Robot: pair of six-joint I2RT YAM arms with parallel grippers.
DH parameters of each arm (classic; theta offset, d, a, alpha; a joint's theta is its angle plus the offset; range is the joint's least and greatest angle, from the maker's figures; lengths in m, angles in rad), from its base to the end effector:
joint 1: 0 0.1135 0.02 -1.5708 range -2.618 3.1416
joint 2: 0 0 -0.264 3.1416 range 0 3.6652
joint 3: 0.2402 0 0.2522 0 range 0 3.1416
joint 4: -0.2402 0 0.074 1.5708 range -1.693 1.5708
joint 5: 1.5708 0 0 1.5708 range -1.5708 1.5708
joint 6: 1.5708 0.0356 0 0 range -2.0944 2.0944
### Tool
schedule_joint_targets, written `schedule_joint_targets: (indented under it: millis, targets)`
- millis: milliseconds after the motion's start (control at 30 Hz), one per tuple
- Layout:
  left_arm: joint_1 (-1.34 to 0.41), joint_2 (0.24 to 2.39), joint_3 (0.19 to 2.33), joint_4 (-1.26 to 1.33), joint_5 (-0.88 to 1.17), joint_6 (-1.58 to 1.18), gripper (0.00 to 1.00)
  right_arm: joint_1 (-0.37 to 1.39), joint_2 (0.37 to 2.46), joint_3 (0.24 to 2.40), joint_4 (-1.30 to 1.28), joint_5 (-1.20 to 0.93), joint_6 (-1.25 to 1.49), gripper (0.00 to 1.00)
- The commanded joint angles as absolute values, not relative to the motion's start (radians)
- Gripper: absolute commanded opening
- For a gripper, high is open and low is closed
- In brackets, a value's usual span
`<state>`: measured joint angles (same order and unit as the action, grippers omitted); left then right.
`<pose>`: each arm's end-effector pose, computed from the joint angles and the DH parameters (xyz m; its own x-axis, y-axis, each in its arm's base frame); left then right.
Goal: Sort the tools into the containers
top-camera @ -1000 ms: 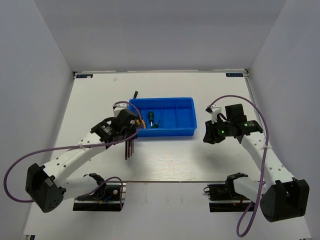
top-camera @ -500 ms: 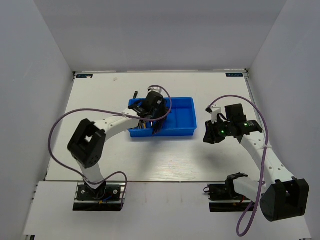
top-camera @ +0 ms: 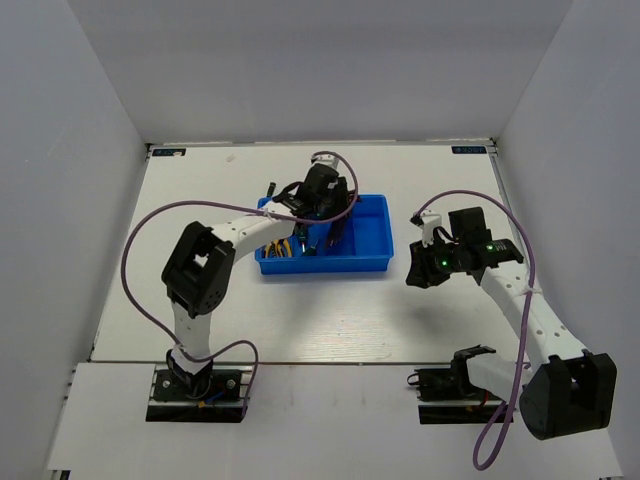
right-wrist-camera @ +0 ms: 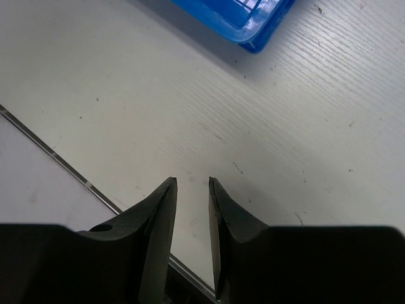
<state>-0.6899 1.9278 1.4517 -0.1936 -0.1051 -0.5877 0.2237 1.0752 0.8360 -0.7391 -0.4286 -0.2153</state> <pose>0.3443 -0.2792 0.2340 -0.7142 -0.1255 -0.6886 0.2085 0.9010 -0.3805 0.1976 0.0601 0.2577 -0.6988 -0.3582 -0.6192 -0.5910 0.7768 0.2175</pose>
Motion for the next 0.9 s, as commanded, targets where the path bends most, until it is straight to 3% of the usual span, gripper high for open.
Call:
schedule_joint_targets:
  millis: [0, 500, 600, 633, 667, 733, 867]
  targets:
    - [-0.686, 1.948, 1.523, -0.144, -0.109, -0.615, 0.0, 0.221, 1.075, 0.861, -0.747, -0.437, -0.224, 0.33]
    - [-0.696, 1.977, 1.51, -0.187, -0.226, -0.698, 0.0, 0.221, 1.081, 0.865, -0.747, -0.431, -0.225, 0.33]
    - [-0.696, 1.93, 1.467, -0.166, -0.203, -0.675, 0.19, 0.222, 1.084, 0.861, -0.746, -0.436, -0.224, 0.33]
    - [-0.696, 1.918, 1.456, -0.166, -0.189, -0.675, 0.33, 0.222, 1.085, 0.862, -0.747, -0.436, -0.224, 0.33]
    - [-0.696, 1.907, 1.456, -0.154, -0.189, -0.663, 0.39, 0.221, 1.086, 0.862, -0.749, -0.436, -0.225, 0.33]
    - [-0.696, 1.885, 1.44, -0.153, -0.178, -0.663, 0.45, 0.221, 1.089, 0.862, -0.747, -0.436, -0.224, 0.33]
    - [-0.696, 1.876, 1.43, -0.153, -0.152, -0.643, 0.46, 0.222, 1.095, 0.862, -0.747, -0.436, -0.222, 0.33]
